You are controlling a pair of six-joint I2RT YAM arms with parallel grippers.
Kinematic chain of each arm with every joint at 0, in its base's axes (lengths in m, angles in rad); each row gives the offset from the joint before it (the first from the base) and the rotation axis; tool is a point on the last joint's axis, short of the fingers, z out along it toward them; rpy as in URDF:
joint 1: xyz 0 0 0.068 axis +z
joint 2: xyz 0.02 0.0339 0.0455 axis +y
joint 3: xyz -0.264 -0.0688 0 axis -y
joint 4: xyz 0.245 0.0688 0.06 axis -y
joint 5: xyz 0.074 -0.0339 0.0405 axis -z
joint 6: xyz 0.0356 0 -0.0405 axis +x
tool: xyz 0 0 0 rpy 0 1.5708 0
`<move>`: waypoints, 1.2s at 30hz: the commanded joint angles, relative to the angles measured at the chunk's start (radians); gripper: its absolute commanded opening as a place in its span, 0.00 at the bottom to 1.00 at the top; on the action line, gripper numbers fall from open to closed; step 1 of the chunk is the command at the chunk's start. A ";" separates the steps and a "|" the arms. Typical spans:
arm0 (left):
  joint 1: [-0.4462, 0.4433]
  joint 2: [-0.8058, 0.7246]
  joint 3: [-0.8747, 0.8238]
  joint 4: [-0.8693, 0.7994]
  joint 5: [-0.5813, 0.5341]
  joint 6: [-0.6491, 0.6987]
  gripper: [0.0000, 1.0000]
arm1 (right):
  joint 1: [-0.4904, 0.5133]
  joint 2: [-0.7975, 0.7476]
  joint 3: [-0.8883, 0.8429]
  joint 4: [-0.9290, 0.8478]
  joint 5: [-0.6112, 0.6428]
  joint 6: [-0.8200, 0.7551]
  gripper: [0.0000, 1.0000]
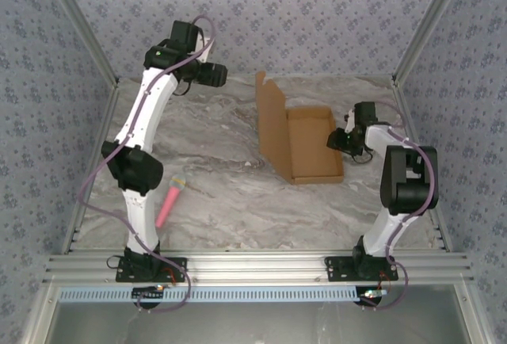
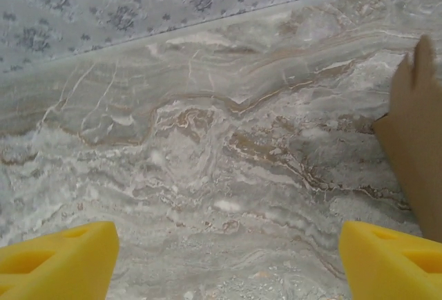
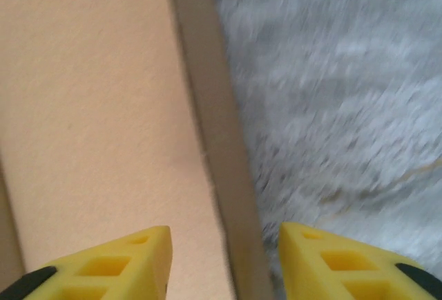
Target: Fold the paper box
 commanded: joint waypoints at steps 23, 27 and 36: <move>0.110 -0.605 -1.188 0.691 0.002 -0.330 0.81 | 0.255 -0.202 -0.266 0.240 -0.113 0.262 0.62; 0.110 -0.649 -1.270 0.729 -0.038 -0.357 0.81 | 0.310 -0.163 -0.252 0.288 -0.113 0.300 0.62; 0.110 -0.681 -1.380 0.744 -0.136 -0.368 0.81 | 0.413 -0.050 -0.216 0.409 -0.118 0.395 0.58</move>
